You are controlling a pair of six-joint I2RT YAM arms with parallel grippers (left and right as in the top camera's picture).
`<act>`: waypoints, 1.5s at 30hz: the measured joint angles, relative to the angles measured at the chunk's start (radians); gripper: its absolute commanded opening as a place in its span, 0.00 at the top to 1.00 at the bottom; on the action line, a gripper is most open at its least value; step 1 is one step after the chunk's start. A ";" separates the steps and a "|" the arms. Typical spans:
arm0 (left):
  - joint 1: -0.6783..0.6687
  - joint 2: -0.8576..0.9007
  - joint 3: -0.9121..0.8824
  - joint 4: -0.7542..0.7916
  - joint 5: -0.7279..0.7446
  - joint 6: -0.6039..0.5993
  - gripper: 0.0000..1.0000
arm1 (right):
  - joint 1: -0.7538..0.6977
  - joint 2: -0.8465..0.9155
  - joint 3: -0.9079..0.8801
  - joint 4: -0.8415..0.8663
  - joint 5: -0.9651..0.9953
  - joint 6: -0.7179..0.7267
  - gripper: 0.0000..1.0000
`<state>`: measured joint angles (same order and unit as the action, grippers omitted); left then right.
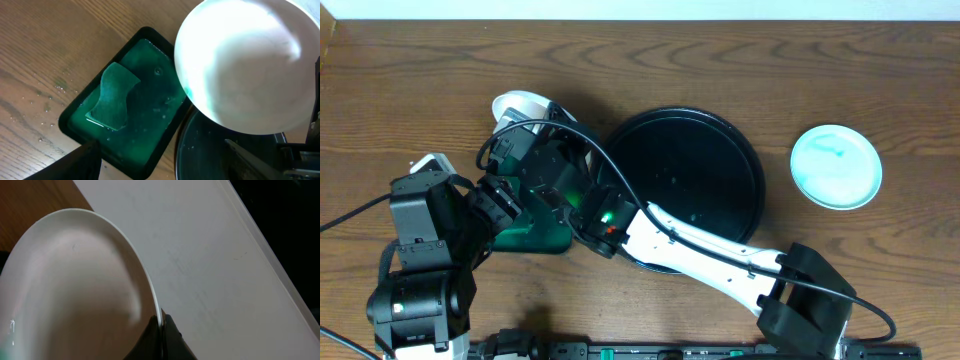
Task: Clean dirty plates on tray and stack at the side
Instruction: 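Lift the white plate with the right gripper and tilt it over the basin, then carry the plate right and set it on the plate stack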
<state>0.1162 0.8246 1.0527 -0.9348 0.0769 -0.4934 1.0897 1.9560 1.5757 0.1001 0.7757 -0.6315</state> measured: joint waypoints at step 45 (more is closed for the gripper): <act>0.000 0.000 0.001 0.000 0.000 0.000 0.24 | -1.102 -0.367 0.005 -1.057 -1.016 1.007 0.99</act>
<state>0.1162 0.8246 1.0534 -0.9352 0.0769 -0.4938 -0.0128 1.5894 1.5806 -0.9569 -0.2405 0.3756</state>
